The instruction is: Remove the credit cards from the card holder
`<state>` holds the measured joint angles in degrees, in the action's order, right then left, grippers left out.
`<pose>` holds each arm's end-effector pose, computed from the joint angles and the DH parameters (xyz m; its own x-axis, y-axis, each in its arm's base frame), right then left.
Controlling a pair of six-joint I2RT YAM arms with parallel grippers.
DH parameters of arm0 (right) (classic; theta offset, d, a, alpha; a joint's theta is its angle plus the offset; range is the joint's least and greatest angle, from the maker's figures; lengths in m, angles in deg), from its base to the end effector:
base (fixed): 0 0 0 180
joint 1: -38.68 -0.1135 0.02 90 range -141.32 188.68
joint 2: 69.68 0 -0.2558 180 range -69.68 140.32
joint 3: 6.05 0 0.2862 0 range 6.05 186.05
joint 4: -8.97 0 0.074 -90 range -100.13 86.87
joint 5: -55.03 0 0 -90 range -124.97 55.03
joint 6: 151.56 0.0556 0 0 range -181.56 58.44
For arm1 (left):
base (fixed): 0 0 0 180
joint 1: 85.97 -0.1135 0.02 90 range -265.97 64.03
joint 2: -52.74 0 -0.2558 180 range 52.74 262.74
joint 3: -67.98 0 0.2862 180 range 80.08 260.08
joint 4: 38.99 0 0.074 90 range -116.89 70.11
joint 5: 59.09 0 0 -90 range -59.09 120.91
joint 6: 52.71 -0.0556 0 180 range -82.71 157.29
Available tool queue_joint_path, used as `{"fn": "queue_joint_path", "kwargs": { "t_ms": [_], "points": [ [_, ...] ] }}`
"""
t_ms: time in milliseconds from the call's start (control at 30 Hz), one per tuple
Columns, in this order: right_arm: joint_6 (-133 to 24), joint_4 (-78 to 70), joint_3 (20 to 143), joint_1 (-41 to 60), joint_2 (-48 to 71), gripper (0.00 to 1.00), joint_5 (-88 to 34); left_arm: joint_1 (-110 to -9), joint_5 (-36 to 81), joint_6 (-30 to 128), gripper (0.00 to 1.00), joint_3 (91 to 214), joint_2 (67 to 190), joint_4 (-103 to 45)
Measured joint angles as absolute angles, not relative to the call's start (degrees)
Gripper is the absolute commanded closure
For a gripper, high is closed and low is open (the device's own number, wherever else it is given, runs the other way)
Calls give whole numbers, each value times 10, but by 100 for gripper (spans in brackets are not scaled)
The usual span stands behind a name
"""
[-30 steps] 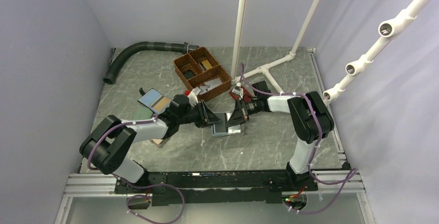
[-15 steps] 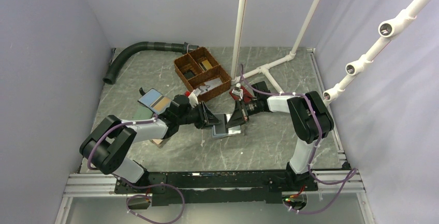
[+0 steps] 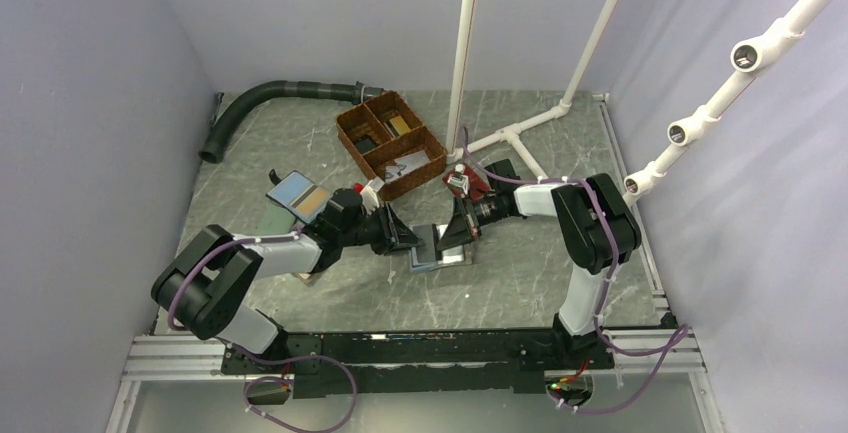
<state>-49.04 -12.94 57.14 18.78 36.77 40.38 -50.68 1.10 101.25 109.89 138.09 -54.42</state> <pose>0.2994 0.1656 0.0828 -0.9345 -0.2800 -0.2196 -0.2720 0.1641 0.9482 0.2411 -0.2045 0.1143 -0.9405 -0.2894 -0.1778 0.0329 0.4434 -0.8957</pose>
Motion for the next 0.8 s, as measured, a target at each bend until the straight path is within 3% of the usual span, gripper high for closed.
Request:
{"fn": "queue_joint_path", "kwargs": {
  "t_ms": [267, 533, 800],
  "points": [
    [-511, -148, 578, 189, 387, 100, 397, -513, 8, 1015, 73, 1076, 1378, -549],
    [-521, -157, 579, 192, 388, 100, 395, -520, 2, 1027, 99, 1066, 1378, -564],
    [-529, -168, 583, 194, 388, 100, 388, -524, -15, 1034, 100, 1060, 1388, -605]
  ]
}}
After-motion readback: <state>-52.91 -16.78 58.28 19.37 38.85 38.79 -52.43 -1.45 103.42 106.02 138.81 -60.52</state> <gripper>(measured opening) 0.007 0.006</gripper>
